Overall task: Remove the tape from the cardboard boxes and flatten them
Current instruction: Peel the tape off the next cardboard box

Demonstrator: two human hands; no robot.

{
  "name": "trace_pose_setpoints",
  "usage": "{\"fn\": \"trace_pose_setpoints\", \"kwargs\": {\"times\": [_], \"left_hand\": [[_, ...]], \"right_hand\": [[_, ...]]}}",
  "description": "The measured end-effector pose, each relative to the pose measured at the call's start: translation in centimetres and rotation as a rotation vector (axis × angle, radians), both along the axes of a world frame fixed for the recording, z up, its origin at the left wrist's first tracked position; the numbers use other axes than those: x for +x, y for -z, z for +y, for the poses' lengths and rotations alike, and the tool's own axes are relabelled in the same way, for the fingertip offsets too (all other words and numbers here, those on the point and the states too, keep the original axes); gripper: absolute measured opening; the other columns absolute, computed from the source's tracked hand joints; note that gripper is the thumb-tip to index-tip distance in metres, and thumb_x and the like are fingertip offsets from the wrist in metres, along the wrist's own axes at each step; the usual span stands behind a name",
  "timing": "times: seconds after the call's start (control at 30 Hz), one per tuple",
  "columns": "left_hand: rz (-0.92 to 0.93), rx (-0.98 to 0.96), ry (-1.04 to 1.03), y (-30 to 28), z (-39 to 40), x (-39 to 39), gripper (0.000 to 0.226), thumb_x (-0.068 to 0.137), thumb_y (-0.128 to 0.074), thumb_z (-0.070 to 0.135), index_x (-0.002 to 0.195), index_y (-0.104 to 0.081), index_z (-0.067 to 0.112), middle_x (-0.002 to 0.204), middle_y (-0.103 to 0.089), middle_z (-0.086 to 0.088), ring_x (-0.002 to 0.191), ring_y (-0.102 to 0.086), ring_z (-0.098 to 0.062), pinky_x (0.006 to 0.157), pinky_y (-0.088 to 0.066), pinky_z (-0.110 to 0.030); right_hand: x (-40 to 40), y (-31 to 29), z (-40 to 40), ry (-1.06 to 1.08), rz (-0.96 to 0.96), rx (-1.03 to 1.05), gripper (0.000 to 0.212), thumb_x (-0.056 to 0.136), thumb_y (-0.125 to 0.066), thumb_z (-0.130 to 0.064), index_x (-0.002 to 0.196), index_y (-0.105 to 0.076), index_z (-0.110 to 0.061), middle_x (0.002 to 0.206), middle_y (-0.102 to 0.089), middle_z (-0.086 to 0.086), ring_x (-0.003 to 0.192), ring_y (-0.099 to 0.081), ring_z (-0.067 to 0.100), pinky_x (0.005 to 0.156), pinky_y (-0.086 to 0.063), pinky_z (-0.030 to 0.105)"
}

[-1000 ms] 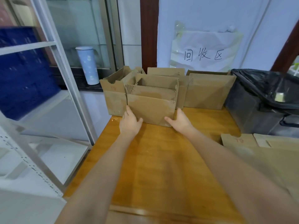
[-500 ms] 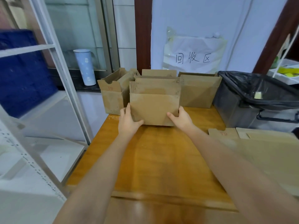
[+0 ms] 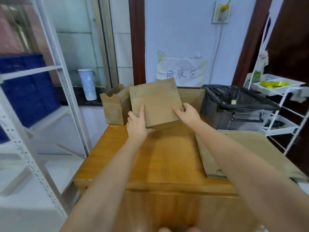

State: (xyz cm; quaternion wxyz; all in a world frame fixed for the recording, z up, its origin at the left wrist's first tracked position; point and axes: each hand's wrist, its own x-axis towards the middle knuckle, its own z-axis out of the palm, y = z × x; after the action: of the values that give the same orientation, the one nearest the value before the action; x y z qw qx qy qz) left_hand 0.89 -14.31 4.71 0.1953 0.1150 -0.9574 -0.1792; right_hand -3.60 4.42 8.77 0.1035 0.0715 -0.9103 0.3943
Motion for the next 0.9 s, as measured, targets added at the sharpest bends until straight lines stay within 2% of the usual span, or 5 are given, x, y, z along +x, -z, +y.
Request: {"fn": "trace_pose_setpoints", "kwargs": {"times": [0.17, 0.3, 0.5, 0.67, 0.9], "left_hand": [[0.040, 0.023, 0.051, -0.9, 1.0, 1.5, 0.111, 0.075, -0.076, 0.050, 0.152, 0.002, 0.032, 0.128, -0.025, -0.016, 0.111, -0.040, -0.033, 0.093, -0.041, -0.039], [0.041, 0.101, 0.038, -1.4, 1.4, 2.3, 0.107, 0.076, -0.074, 0.052, 0.152, -0.002, 0.031, 0.130, -0.024, -0.017, 0.115, -0.039, -0.035, 0.096, -0.040, -0.042], [-0.071, 0.386, 0.046, -2.7, 2.1, 2.5, 0.109, 0.072, -0.073, 0.060, 0.152, -0.004, 0.031, 0.136, -0.022, -0.017, 0.119, -0.040, -0.039, 0.099, -0.038, -0.043], [-0.171, 0.575, 0.063, -3.7, 3.3, 2.6, 0.108, 0.075, -0.071, 0.059, 0.154, -0.007, 0.024, 0.143, -0.021, -0.018, 0.125, -0.036, -0.036, 0.102, -0.036, -0.042], [-0.274, 0.574, 0.062, -4.6, 4.8, 2.5, 0.106, 0.074, -0.061, 0.071, 0.153, -0.014, 0.018, 0.152, -0.022, -0.015, 0.137, -0.028, -0.034, 0.109, -0.031, -0.041]], "right_hand": [[1.8, -1.4, 1.6, 0.017, 0.005, 0.004, 0.047, 0.101, -0.034, -0.044, 0.133, -0.047, -0.012, 0.126, -0.058, 0.007, 0.110, -0.055, 0.027, 0.092, -0.044, 0.037], [2.9, -1.8, 1.7, 0.031, 0.043, -0.173, 0.048, 0.103, -0.026, -0.038, 0.137, -0.045, -0.009, 0.131, -0.055, 0.010, 0.118, -0.051, 0.028, 0.094, -0.038, 0.035], [4.3, 0.4, 2.2, 0.142, 0.090, -0.341, 0.048, 0.101, -0.029, -0.042, 0.133, -0.045, -0.009, 0.125, -0.056, 0.009, 0.107, -0.052, 0.023, 0.090, -0.039, 0.036], [4.7, 2.1, 1.6, -0.008, -0.201, -0.395, 0.069, 0.097, -0.047, -0.043, 0.148, -0.020, -0.005, 0.145, -0.039, 0.011, 0.130, -0.041, 0.028, 0.101, -0.034, 0.035], [4.6, 2.4, 1.6, -0.120, -0.136, -0.643, 0.058, 0.093, -0.062, -0.018, 0.141, -0.031, -0.010, 0.118, -0.058, 0.007, 0.102, -0.058, 0.020, 0.081, -0.054, 0.034]]}}
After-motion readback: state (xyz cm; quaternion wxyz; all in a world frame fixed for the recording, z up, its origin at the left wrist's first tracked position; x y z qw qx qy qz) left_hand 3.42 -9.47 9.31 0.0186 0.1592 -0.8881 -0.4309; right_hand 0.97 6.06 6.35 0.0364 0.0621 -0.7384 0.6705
